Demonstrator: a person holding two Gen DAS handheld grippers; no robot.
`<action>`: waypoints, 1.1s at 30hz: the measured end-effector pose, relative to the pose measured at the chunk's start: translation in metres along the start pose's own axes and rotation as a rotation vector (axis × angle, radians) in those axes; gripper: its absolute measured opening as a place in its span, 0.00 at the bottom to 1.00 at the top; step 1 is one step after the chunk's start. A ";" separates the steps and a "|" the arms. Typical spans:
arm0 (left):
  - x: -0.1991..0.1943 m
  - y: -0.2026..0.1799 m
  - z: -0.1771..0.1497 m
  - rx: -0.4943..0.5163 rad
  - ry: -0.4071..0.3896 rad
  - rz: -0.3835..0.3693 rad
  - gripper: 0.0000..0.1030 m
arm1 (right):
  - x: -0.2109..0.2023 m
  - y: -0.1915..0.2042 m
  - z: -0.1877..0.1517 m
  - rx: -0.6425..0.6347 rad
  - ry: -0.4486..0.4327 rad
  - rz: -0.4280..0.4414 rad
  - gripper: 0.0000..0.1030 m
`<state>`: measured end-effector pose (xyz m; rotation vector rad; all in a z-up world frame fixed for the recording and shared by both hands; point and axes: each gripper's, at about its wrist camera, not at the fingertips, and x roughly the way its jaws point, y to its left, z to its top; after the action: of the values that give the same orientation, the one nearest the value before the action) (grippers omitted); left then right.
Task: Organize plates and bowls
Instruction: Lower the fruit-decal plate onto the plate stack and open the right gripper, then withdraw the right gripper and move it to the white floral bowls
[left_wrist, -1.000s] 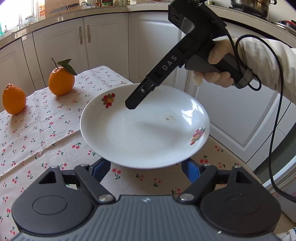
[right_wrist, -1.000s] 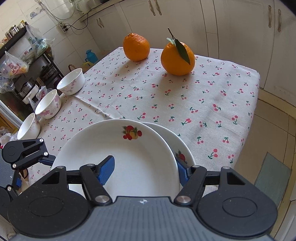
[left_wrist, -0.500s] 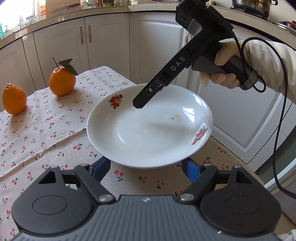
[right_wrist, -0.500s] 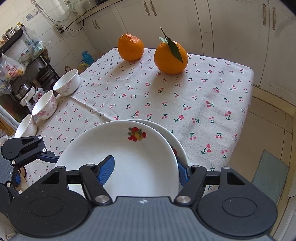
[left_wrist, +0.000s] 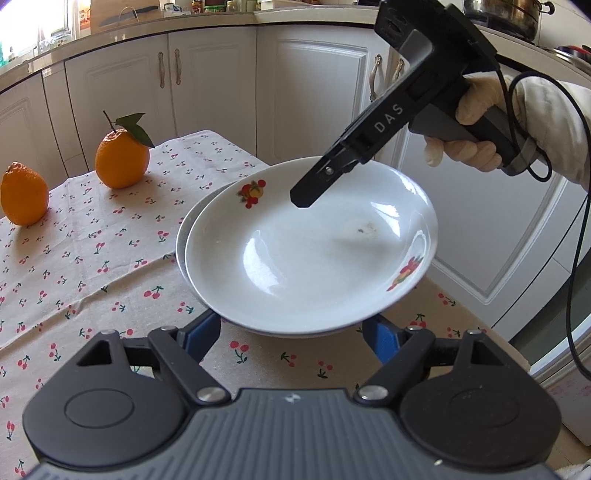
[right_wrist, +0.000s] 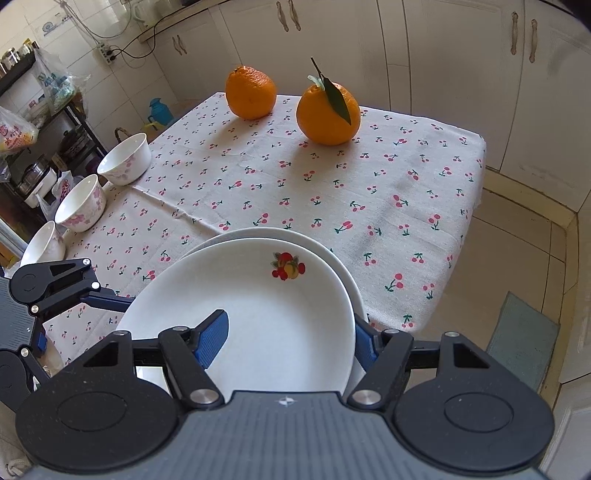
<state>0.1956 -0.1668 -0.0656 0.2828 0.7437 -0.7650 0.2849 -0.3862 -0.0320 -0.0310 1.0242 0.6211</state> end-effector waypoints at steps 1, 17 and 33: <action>0.001 0.000 0.000 0.000 0.001 -0.002 0.82 | -0.001 0.000 0.000 -0.001 0.002 -0.005 0.73; 0.002 0.002 -0.002 0.004 -0.009 -0.009 0.84 | -0.008 0.008 -0.009 0.002 0.018 -0.070 0.77; -0.009 -0.003 -0.004 0.026 -0.042 -0.003 0.92 | -0.029 0.033 -0.030 0.008 -0.061 -0.172 1.00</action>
<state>0.1874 -0.1625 -0.0623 0.2883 0.6953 -0.7812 0.2344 -0.3817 -0.0157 -0.0910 0.9535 0.4588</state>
